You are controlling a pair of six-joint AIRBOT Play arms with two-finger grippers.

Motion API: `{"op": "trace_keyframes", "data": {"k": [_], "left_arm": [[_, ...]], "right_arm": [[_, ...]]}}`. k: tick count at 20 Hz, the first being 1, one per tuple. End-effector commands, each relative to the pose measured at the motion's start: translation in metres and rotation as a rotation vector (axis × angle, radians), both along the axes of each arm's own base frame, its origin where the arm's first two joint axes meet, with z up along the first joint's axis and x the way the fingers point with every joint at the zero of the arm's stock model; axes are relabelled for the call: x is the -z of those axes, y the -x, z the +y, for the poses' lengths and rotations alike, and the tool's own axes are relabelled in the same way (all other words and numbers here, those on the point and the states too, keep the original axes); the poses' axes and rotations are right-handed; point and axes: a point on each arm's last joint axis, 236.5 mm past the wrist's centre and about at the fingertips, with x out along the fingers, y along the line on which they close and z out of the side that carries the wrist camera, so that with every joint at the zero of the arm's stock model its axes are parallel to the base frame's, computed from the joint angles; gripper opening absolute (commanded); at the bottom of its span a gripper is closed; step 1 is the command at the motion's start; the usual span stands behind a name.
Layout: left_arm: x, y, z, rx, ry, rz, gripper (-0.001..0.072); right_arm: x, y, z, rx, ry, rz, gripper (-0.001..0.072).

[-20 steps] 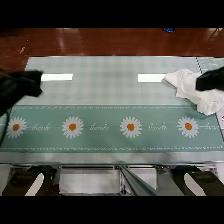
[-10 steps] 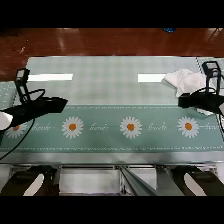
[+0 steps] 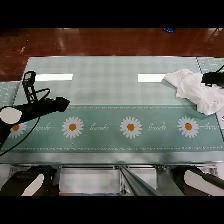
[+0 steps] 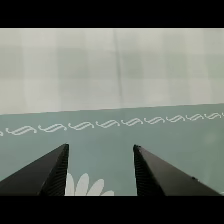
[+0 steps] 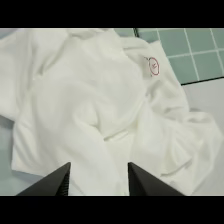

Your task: Fold the shirts.

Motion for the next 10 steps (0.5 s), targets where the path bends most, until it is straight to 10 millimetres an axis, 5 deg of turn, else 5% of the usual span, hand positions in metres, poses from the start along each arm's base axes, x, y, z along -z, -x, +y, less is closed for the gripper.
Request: {"op": "trace_keyframes", "data": {"k": [1,4,7,8,10], "left_arm": [[-0.004,-0.008,0.004,-0.025,-0.004,-0.033,0.0502],[-0.006,-0.012,0.006,-0.039,-0.003,-0.05,0.0502],[-0.006,-0.012,0.006,-0.039,-0.003,-0.05,0.0502],[-0.008,-0.012,0.004,-0.047,0.02,-0.048,0.0502],[-0.014,-0.014,-0.003,-0.066,0.085,-0.045,0.0502]], "right_arm": [[0.072,-0.004,-0.018,0.06,-0.126,0.148,0.0404],[0.122,-0.005,-0.021,0.067,-0.152,0.224,0.0404],[0.151,-0.002,-0.02,0.108,-0.188,0.266,0.0361],[0.157,0.0,-0.019,0.119,-0.199,0.279,0.0298],[0.155,-0.001,-0.015,0.128,-0.22,0.27,0.0025]]}}
